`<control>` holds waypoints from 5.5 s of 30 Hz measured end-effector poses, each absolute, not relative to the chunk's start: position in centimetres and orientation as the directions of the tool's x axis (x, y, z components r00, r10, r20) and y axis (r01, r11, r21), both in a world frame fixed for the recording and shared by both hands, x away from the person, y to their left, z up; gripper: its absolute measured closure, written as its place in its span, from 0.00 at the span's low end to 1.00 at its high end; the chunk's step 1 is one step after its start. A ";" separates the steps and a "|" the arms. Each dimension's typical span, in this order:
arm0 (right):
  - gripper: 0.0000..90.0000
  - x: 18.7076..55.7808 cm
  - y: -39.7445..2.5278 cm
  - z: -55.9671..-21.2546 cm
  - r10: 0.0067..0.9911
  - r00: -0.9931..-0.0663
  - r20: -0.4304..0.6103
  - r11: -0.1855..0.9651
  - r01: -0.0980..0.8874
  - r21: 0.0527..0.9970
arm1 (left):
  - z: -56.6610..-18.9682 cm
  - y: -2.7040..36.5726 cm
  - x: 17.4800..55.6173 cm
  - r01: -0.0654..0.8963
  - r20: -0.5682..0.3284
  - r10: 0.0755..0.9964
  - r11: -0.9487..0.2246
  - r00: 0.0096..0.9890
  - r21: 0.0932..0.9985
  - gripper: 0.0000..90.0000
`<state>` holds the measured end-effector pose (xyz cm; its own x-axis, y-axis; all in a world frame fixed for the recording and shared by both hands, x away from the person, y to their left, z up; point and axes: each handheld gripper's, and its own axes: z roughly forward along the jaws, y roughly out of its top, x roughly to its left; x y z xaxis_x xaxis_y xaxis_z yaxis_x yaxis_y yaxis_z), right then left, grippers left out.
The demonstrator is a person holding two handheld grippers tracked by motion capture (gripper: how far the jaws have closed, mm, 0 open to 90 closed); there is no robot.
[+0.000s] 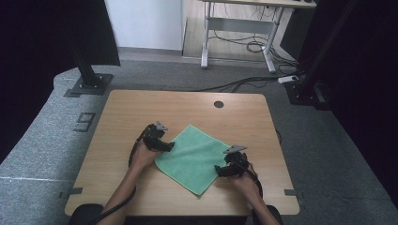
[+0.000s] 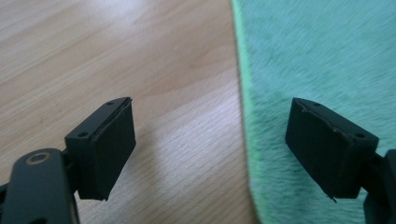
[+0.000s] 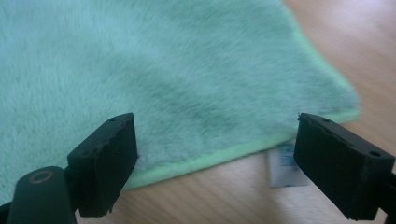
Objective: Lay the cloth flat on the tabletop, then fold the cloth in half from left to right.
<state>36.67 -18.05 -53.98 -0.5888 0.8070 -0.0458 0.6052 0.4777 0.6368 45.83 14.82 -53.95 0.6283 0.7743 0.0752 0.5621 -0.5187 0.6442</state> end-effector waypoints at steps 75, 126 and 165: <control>0.16 39.0 -19.4 -52.1 0.795 -0.606 0.015 0.423 0.572 0.703 | -51.0 19.2 38.6 0.558 -0.013 0.794 -0.415 0.608 0.719 0.15; 0.00 35.0 -23.3 -55.7 0.823 -0.568 0.010 0.391 0.579 0.715 | -54.9 22.5 33.6 0.599 -0.005 0.792 -0.457 0.610 0.658 0.00; 0.01 35.8 -20.9 -52.5 0.802 -0.596 0.043 0.380 0.564 0.733 | -54.9 22.5 33.7 0.598 -0.006 0.790 -0.459 0.613 0.657 0.00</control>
<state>35.76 -20.85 -52.46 -0.5955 0.8022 0.0425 0.5642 0.3800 0.7330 33.69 22.50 -54.87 0.6129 0.7901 -0.0057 0.5978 -0.4590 0.6573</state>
